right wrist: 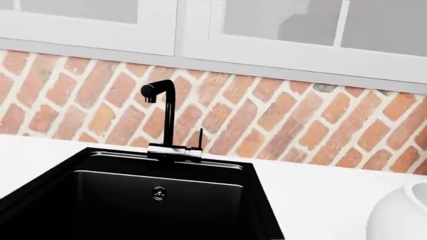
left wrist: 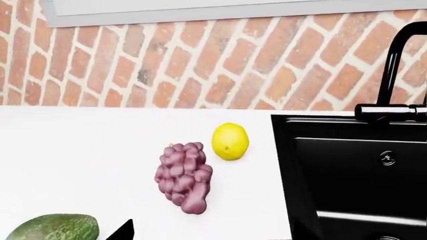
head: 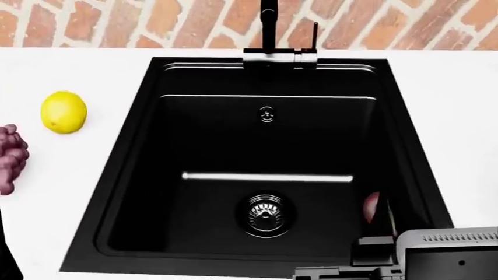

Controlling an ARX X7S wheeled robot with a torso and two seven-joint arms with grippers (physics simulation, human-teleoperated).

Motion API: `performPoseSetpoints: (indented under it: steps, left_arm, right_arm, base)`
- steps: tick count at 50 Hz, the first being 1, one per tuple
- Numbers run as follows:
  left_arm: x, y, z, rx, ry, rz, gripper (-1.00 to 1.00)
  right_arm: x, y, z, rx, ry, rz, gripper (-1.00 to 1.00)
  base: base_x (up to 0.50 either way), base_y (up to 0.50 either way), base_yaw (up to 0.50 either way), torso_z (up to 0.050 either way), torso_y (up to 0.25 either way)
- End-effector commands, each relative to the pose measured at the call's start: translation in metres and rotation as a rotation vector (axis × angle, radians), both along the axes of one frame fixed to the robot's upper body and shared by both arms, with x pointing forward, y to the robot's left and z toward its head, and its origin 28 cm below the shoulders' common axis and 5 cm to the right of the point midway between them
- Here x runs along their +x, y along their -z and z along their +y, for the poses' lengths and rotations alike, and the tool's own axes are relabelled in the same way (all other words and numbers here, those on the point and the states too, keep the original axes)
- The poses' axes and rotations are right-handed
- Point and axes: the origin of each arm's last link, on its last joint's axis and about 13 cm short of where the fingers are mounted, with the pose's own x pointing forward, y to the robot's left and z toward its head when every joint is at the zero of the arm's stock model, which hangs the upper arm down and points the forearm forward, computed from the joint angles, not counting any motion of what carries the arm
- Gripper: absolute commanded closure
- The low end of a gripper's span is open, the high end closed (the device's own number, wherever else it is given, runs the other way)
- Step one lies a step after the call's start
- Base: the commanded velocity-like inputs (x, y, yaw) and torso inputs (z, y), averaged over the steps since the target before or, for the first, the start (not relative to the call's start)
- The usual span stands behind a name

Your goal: There is a mixed pile of frozen fruits and vegetables on the counter. Locate all the frozen vegetables and place the items in a bowl on the counter. Take all the frozen fruits and defrost them in a running sink.

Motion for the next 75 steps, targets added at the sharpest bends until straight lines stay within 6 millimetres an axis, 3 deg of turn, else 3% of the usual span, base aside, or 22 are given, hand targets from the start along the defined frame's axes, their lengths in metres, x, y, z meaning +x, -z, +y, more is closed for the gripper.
performPoseSetpoints:
  steps: [1, 20, 25, 29, 32, 44, 56, 66, 67, 71, 75]
  left_arm:
    - [0.000, 0.001, 0.001, -0.018, 0.017, -0.009, -1.00]
    - [0.001, 0.001, -0.002, -0.010, 0.021, -0.007, -1.00]
    - [0.001, -0.001, -0.001, -0.013, 0.014, -0.011, -1.00]
    - [0.000, -0.002, 0.000, -0.010, 0.012, -0.012, -1.00]
    - [0.000, -0.001, 0.000, -0.006, 0.010, -0.011, -1.00]
    - [-0.002, -0.003, 0.003, -0.009, 0.000, -0.017, -1.00]
    - [-0.002, -0.002, 0.004, -0.008, -0.003, -0.016, -1.00]
    - [-0.001, -0.001, 0.003, -0.009, -0.006, -0.013, -1.00]
    - [-0.002, -0.002, 0.003, -0.009, -0.006, -0.013, -1.00]
    - [-0.002, -0.002, 0.003, -0.009, -0.005, -0.013, -1.00]
    - [-0.001, -0.001, 0.002, -0.001, -0.002, -0.011, -1.00]
  right_arm:
    - [0.002, 0.001, -0.004, 0.008, 0.016, -0.001, 1.00]
    - [0.003, 0.006, -0.002, -0.012, 0.006, 0.035, 1.00]
    - [0.017, -0.003, -0.003, 0.019, 0.013, 0.078, 1.00]
    - [0.042, -0.007, -0.004, 0.029, -0.021, 0.190, 1.00]
    - [0.063, 0.002, -0.007, -0.018, -0.005, 0.277, 1.00]
    - [0.119, 0.039, 0.004, 0.020, -0.029, 0.517, 1.00]
    - [0.129, 0.085, 0.004, 0.011, -0.006, 0.641, 1.00]
    - [0.128, 0.073, 0.003, 0.018, -0.009, 0.618, 1.00]
    - [0.128, 0.072, 0.003, 0.018, -0.009, 0.616, -1.00]
    - [0.123, 0.056, 0.003, 0.020, -0.006, 0.556, -1.00]
    - [0.113, 0.026, 0.004, 0.032, -0.012, 0.443, -1.00]
  base:
    - [0.49, 0.15, 0.00, 0.000, 0.000]
    - [0.49, 0.14, 0.00, 0.000, 0.001]
    - [0.07, 0.03, 0.00, 0.000, 0.002]
    - [0.00, 0.00, 0.00, 0.000, 0.000]
    - [0.00, 0.00, 0.00, 0.000, 0.000]
    - [0.00, 0.00, 0.00, 0.000, 0.000]
    - [0.00, 0.00, 0.00, 0.000, 0.000]
    - [0.00, 0.00, 0.00, 0.000, 0.000]
    - [0.00, 0.00, 0.00, 0.000, 0.000]
    - [0.00, 0.00, 0.00, 0.000, 0.000]
    - [0.00, 0.00, 0.00, 0.000, 0.002]
